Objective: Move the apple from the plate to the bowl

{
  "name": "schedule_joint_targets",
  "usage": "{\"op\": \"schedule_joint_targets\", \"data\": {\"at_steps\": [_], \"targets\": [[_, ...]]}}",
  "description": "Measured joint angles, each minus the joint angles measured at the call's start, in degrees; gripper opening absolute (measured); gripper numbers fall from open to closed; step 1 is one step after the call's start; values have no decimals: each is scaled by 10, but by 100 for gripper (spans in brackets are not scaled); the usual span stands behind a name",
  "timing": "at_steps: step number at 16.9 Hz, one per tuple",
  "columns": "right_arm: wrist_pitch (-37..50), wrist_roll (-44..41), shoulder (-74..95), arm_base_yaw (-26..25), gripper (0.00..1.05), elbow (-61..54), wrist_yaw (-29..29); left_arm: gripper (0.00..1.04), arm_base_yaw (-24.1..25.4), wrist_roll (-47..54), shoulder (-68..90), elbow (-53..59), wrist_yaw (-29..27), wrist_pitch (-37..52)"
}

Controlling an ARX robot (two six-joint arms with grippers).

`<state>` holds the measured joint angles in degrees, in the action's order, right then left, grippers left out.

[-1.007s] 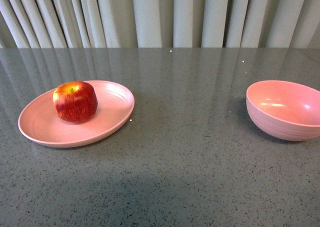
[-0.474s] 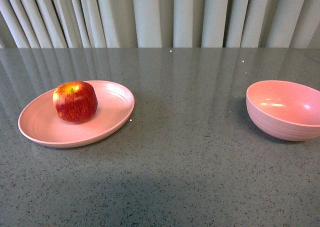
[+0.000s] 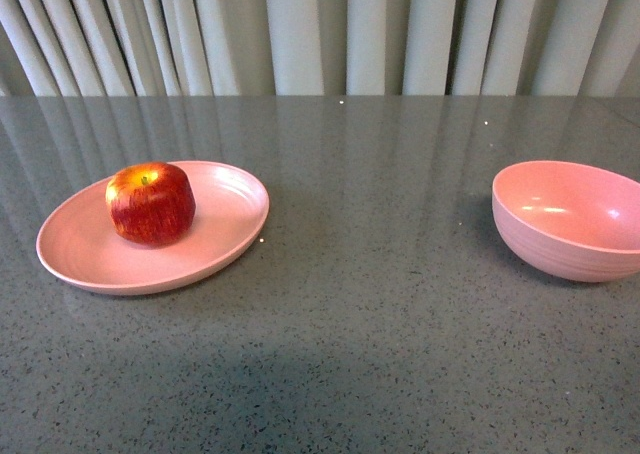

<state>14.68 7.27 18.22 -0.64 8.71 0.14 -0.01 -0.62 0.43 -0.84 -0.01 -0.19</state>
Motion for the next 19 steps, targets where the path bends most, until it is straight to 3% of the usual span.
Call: {"op": "schedule_joint_targets", "data": {"at_steps": [3,6,9,14,19], "targets": [[109,-3,238,-22,98,126,-44,98,0,0,0,0,0,0],[6,-20,522,-20,98,330,-55,98,0,0,0,0,0,0],[-83,-27,678,-11,98,445,-40,98,0,0,0,0,0,0],[-124,-21,819,-4,98,492,-20,98,0,0,0,0,0,0],[-130,-2,850,1,98,496,-21,98,0,0,0,0,0,0]]}}
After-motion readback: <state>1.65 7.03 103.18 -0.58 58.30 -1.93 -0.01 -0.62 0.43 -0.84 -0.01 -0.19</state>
